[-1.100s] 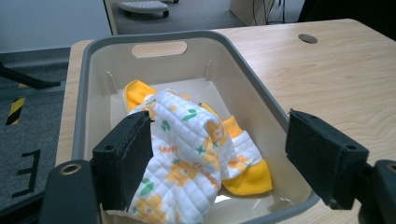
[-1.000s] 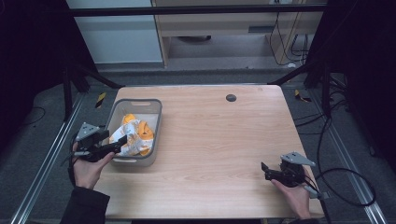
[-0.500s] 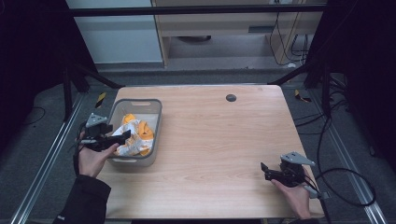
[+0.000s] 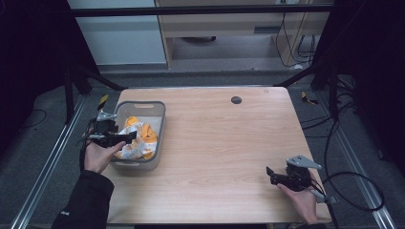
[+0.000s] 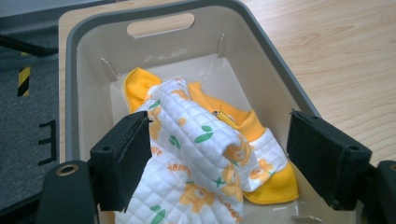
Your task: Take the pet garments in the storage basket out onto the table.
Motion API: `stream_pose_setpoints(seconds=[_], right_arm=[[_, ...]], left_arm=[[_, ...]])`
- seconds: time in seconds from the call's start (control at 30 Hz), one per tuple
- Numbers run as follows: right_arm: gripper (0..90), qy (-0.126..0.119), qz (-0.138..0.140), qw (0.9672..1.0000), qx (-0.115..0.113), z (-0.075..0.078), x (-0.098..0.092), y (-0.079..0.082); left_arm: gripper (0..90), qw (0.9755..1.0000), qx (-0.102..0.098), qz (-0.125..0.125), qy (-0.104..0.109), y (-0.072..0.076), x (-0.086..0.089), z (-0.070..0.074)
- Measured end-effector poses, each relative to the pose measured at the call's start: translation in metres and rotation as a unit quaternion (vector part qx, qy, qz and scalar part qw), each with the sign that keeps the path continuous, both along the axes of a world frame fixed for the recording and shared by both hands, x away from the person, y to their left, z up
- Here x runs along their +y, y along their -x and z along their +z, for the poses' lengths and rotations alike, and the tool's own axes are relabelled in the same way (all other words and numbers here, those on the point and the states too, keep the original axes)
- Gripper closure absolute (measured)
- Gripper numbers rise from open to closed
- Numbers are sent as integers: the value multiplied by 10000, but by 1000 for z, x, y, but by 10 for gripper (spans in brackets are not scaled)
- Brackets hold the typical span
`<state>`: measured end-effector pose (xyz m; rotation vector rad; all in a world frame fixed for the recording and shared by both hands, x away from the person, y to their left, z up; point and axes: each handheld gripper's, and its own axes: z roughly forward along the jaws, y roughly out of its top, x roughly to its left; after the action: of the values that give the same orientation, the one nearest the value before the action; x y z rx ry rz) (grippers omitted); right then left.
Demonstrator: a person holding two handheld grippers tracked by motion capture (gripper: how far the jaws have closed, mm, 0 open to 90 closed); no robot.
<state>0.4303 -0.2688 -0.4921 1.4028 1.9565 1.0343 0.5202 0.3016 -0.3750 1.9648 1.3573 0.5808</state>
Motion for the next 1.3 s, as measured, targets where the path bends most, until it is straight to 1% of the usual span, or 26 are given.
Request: stream_pose_setpoints(seconds=[0.13, 0.2, 0.33, 0.5, 0.57, 0.73, 0.83, 0.87, 1.0, 1.3], right_arm=[[141, 0, 7, 10000, -2, 0, 0, 0], [141, -8, 7, 10000, 11, 0, 0, 0], [141, 2, 21, 10000, 8, 0, 0, 0], [141, -2, 25, 10000, 9, 0, 0, 0], [141, -9, 29, 10000, 18, 0, 0, 0], [141, -10, 36, 10000, 30, 0, 0, 0], [141, -5, 35, 10000, 37, 0, 0, 0], [141, -7, 35, 10000, 30, 0, 0, 0], [141, -13, 36, 10000, 33, 0, 0, 0], [138, -2, 52, 10000, 83, -1, 1, -1]], left_arm=[[212, 9999, 89, -12, -51, -6, -1, -1], [210, 9998, 172, 0, -113, -10, -2, -1], [208, 9994, 306, -5, -171, -15, -3, -2], [203, 9985, 486, -16, -260, -20, -6, -7], [196, 9983, 535, 17, -234, -22, -7, -9], [180, 9976, 612, 42, -308, -26, -7, -13], [166, 9975, 636, 42, -292, -27, -8, -14], [160, 9974, 645, 47, -328, -27, -10, -15], [154, 9970, 686, 35, -352, -29, -12, -19], [142, 9957, 820, 109, -425, -32, -16, -30]])
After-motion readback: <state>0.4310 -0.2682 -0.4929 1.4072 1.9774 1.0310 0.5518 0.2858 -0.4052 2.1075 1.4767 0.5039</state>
